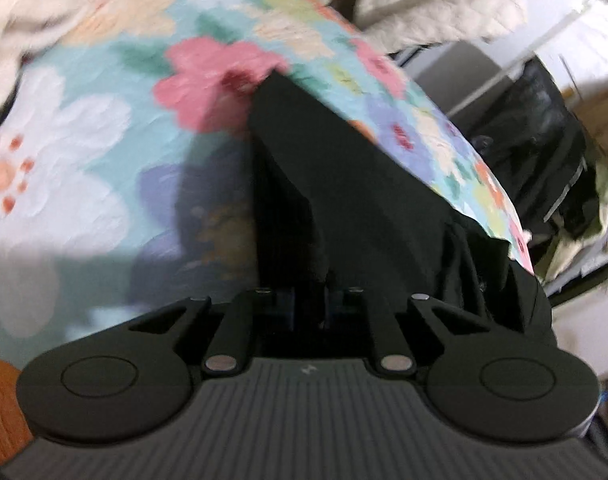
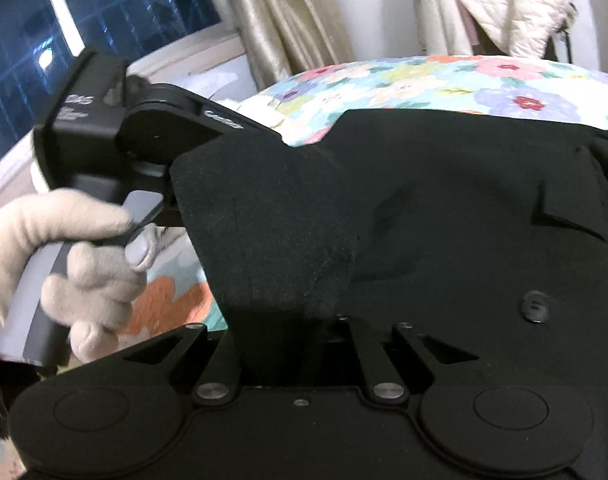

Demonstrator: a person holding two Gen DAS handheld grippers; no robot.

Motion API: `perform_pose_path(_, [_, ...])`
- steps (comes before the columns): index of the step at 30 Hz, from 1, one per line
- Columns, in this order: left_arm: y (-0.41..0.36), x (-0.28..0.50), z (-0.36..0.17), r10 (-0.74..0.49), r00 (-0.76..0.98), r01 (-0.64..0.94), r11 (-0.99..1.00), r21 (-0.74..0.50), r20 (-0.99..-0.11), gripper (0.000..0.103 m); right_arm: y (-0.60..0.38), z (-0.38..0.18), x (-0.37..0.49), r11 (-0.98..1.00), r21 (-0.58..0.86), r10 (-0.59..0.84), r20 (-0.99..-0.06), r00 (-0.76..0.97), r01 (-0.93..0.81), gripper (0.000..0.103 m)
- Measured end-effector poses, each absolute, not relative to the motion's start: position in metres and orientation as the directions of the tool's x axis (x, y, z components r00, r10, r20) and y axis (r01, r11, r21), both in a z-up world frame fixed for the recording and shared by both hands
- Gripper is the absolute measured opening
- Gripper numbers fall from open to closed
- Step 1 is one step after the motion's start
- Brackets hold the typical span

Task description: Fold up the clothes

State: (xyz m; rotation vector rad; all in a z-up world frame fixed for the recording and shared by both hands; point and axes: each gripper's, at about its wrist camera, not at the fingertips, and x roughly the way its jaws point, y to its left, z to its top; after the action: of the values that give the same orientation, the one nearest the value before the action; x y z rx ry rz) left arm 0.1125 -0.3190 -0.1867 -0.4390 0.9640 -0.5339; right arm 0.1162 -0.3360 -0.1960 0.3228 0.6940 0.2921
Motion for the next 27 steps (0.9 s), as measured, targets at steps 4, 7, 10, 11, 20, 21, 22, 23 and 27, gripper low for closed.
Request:
perform_pose_path(4, [-0.357,0.103,-0.150,-0.645,0.451,0.343,0.764,-0.547,-0.617,0.011,-0.362,-0.175,0.102,0.919,0.377,0.321,-0.543,0.776,-0.117,0.008])
perform_pose_path(7, [-0.401,0.100,-0.119,-0.690,0.408,0.445,0.722,-0.530,-0.599,0.011,-0.394,-0.158,0.081,0.907,0.419,0.271,-0.493,0.827,-0.047,0.008])
perform_pose_path(10, [-0.458,0.091,-0.088,-0.746,0.339,0.552,0.651,-0.520,-0.573,0.011,-0.441,-0.138,0.043,0.865,0.501,0.213,-0.401,0.891,0.018,0.008])
perform_pose_path(11, [-0.481,0.083,-0.076,-0.766,0.311,0.600,0.617,-0.508,-0.563,0.011,-0.461,-0.131,0.024,0.839,0.543,0.186,-0.352,0.918,0.038,0.008])
perform_pose_path(20, [-0.706,-0.015,-0.094,-0.754,-0.048,0.865,0.297,-0.405,-0.655,0.014,-0.619,-0.132,-0.151,0.679,0.623,-0.209,-0.342,0.916,0.388,0.008])
perform_pose_path(21, [-0.729,-0.024,-0.113,-0.715,-0.056,0.874,0.303,-0.381,-0.697,0.016,-0.632,-0.146,-0.160,0.657,0.615,-0.222,-0.395,0.892,0.436,0.009])
perform_pose_path(22, [-0.750,-0.034,-0.131,-0.674,-0.063,0.882,0.307,-0.357,-0.736,0.016,-0.644,-0.160,-0.169,0.636,0.600,-0.234,-0.449,0.862,0.485,0.009])
perform_pose_path(23, [-0.764,-0.042,-0.146,-0.636,-0.069,0.888,0.311,-0.338,-0.769,0.017,-0.656,-0.174,-0.177,0.613,0.583,-0.244,-0.502,0.830,0.533,0.011])
perform_pose_path(27, [-0.770,-0.060,-0.163,-0.620,-0.070,0.904,0.293,-0.313,-0.781,0.035,-0.676,-0.207,-0.203,0.533,0.694,-0.196,-0.456,0.868,0.485,0.010])
